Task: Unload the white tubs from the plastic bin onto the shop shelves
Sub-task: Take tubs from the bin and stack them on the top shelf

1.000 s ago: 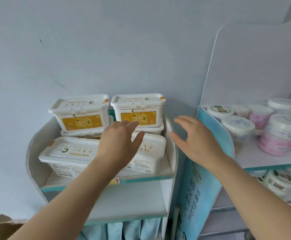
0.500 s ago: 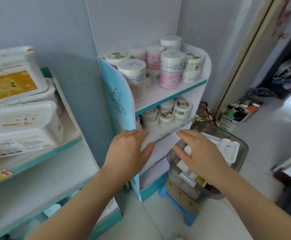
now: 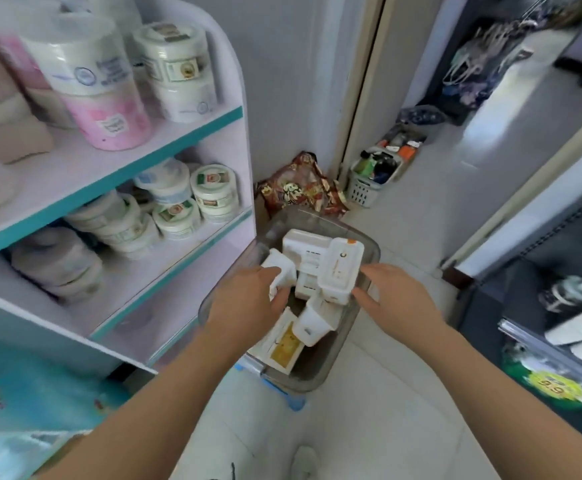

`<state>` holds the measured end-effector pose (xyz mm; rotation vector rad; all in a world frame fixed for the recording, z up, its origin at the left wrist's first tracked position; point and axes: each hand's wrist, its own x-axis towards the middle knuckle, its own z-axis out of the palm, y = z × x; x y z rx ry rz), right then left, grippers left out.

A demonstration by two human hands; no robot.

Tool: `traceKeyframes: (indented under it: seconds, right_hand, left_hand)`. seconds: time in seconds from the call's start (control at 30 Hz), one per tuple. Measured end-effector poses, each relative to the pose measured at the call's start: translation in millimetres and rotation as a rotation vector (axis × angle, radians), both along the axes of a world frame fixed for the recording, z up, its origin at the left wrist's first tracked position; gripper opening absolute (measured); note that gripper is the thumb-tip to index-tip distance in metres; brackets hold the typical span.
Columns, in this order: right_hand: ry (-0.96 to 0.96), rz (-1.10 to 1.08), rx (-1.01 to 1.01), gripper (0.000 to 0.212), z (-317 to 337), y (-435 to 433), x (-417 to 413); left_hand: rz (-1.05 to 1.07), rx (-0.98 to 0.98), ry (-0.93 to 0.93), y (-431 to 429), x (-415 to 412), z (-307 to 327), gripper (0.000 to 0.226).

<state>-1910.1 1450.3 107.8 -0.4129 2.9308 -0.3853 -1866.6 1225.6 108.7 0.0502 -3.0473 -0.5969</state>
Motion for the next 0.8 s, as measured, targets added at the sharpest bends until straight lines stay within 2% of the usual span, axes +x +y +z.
traceKeyframes:
  seconds: [0.23, 0.5, 0.6, 0.73, 0.8]
  right_hand:
    - [-0.122, -0.063, 0.035, 0.036, -44, 24, -80]
    - [-0.167, -0.138, 0.044, 0.027, -96, 25, -163]
    - [-0.192, -0.156, 0.054, 0.022, -120, 27, -186]
    - [-0.22, -0.12, 0.05, 0.022, -154, 32, -217]
    - [-0.25, -0.078, 0.092, 0.031, -173, 35, -232]
  left_hand:
    - [-0.033, 0.033, -0.231, 27, -75, -52, 0.032]
    - [-0.054, 0.196, -0.428, 39, -148, -124, 0.022]
    - [-0.042, 0.266, -0.472, 47, -163, -154, 0.031]
    - [-0.026, 0.366, -0.534, 60, -173, -191, 0.035]
    - [0.014, 0.435, -0.564, 68, -176, -210, 0.031]
